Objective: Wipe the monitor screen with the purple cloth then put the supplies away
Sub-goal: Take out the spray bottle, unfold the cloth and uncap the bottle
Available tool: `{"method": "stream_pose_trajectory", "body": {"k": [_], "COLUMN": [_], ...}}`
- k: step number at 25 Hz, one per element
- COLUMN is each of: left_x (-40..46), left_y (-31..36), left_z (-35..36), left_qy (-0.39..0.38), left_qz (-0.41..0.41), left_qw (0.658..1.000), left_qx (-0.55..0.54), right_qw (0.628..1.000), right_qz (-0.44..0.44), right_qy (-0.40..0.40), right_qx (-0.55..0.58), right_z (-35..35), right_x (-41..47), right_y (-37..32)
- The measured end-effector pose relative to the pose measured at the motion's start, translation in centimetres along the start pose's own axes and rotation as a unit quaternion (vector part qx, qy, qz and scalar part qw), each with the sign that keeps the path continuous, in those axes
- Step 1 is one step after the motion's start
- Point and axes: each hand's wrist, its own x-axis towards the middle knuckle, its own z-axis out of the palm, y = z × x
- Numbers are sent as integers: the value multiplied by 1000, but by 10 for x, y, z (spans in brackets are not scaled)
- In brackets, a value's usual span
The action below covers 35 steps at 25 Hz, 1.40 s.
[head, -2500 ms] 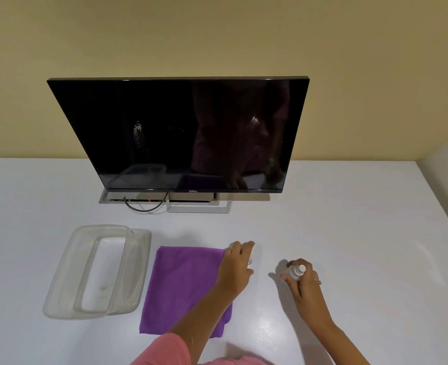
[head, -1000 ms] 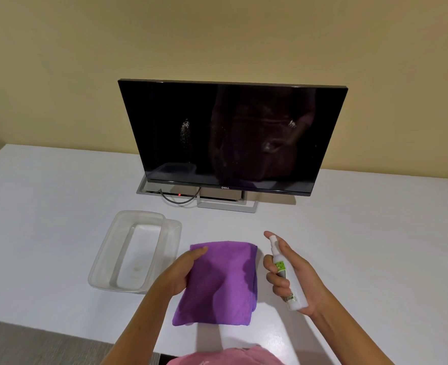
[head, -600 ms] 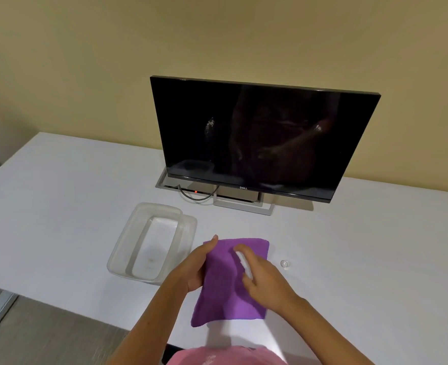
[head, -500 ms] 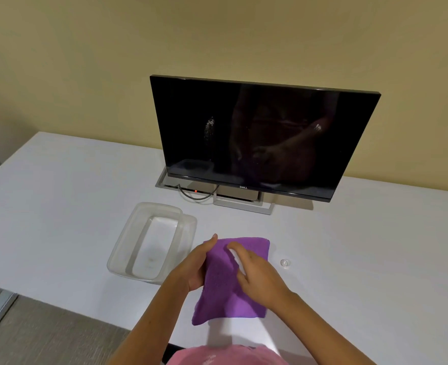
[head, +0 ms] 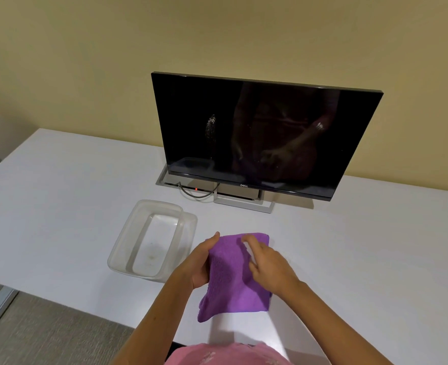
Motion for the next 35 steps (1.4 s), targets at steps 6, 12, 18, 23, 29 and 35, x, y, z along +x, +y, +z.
{"method": "stream_pose_trajectory", "body": {"k": [6,12,18,23,29,35], "left_x": [1,5,14,19,20,20], "left_y": [2,-3,-9,-13,-23,-32], "left_z": [2,1,1,-8,-14,-17], "left_qy": [4,37,99,87,70,57], "left_qz": [-12,-16,-1,12,29,28], "left_qw": [1000,999,995,996,997,998], "left_qx": [-15,-19,8,29,8,-5], "right_qw": [999,991,914,872,890,894], "right_qz": [-37,43,243,270,247,243], "right_qy": [-29,63,232,300,295,290], "right_qx": [-2,108,228,276,244,240], "right_z": [21,4,1,-6,4,18], "right_x": [-13,-14,-49,-73,-82,-85], "right_y": [-6,34,82,109,109,113]}}
